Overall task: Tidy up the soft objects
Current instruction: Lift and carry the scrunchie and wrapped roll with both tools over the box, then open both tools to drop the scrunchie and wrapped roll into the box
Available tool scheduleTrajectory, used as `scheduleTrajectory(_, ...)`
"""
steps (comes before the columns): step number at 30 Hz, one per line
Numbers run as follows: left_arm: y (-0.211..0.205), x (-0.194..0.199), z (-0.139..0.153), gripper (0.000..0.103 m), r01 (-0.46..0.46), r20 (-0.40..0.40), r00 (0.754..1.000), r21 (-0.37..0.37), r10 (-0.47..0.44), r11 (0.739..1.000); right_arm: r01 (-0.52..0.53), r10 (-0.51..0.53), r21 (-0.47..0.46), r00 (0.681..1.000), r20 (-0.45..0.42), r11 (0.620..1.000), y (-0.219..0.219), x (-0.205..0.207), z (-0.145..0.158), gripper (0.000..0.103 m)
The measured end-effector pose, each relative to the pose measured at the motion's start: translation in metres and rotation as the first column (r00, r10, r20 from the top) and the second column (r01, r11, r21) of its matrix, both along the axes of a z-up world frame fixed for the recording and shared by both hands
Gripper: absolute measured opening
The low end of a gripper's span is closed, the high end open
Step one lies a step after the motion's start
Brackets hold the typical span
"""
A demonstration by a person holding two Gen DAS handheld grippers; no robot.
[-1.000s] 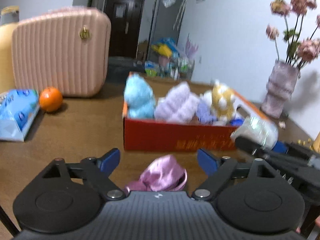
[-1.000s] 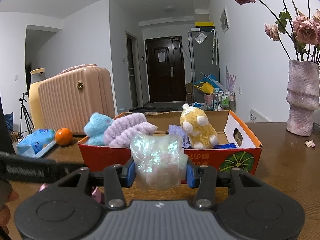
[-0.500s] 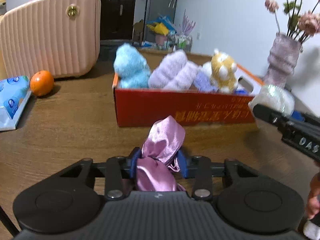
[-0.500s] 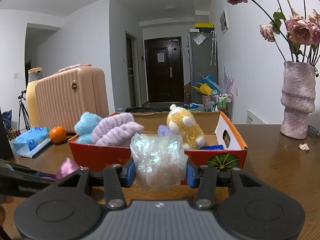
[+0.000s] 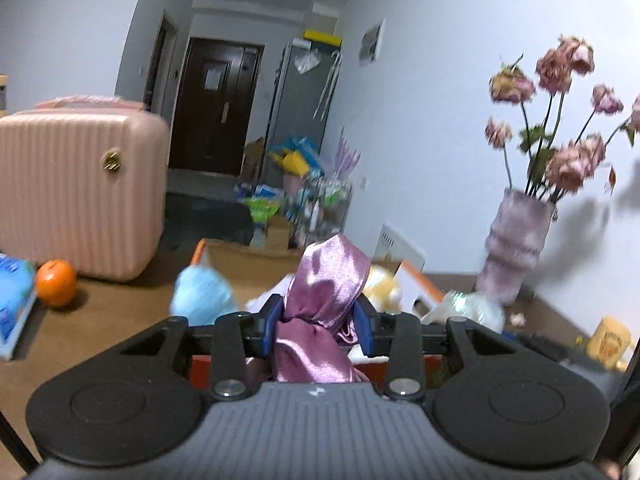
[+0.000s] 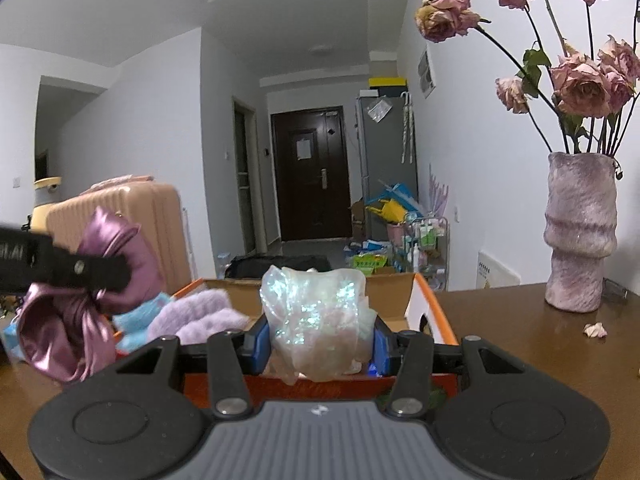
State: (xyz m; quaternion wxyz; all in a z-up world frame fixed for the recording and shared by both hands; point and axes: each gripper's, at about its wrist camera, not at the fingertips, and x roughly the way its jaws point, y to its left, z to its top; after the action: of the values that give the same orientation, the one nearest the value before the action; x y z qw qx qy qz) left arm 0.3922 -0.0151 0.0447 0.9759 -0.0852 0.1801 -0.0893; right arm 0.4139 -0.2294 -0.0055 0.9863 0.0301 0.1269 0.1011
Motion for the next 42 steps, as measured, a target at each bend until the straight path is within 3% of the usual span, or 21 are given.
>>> scheduleTrajectory(10,-0.042,0.069,0.000,0.038,-0.073,0.050,0.996,0.016,0.073,0.997,0.060,-0.060,-0.005,0.998,-0.002,0.998,-0.012,0.054,-0.002,0.047)
scheduleTrajectory(22,-0.049,0.129,-0.031,0.039,-0.148,-0.009,0.989,0.097,0.150,0.984,0.094,-0.097,-0.071,0.995,-0.039,0.993,-0.003,0.096,-0.013,0.048)
scheduleTrajectory(25,-0.044,0.130,-0.036,0.047,-0.144,-0.022,0.989,0.083,0.146,0.986,0.091,-0.095,-0.090,0.995,-0.041,0.992,0.001,0.093,-0.015,0.054)
scheduleTrajectory(27,-0.040,0.128,-0.036,0.069,-0.139,-0.018,0.990,0.067,0.141,0.988,0.087,-0.091,-0.094,0.995,-0.038,0.992,0.001,0.091,-0.015,0.061)
scheduleTrajectory(30,-0.036,0.120,-0.034,0.087,-0.163,0.021,0.987,0.061,0.162,0.985,0.089,-0.093,-0.094,0.995,-0.036,0.992,0.000,0.089,-0.016,0.079)
scheduleTrajectory(33,-0.035,0.112,-0.031,0.103,-0.182,0.053,0.983,0.078,0.178,0.980,0.093,-0.096,-0.088,0.995,-0.030,0.992,-0.001,0.087,-0.016,0.088)
scheduleTrajectory(36,-0.032,0.108,-0.030,0.103,-0.207,0.070,0.977,0.088,0.201,0.974,0.111,-0.113,-0.084,0.993,-0.021,0.990,-0.003,0.086,-0.017,0.103)
scheduleTrajectory(42,-0.023,0.108,-0.032,0.103,-0.224,0.048,0.974,0.080,0.220,0.971,0.119,-0.120,-0.063,0.993,-0.019,0.991,-0.007,0.085,-0.016,0.103)
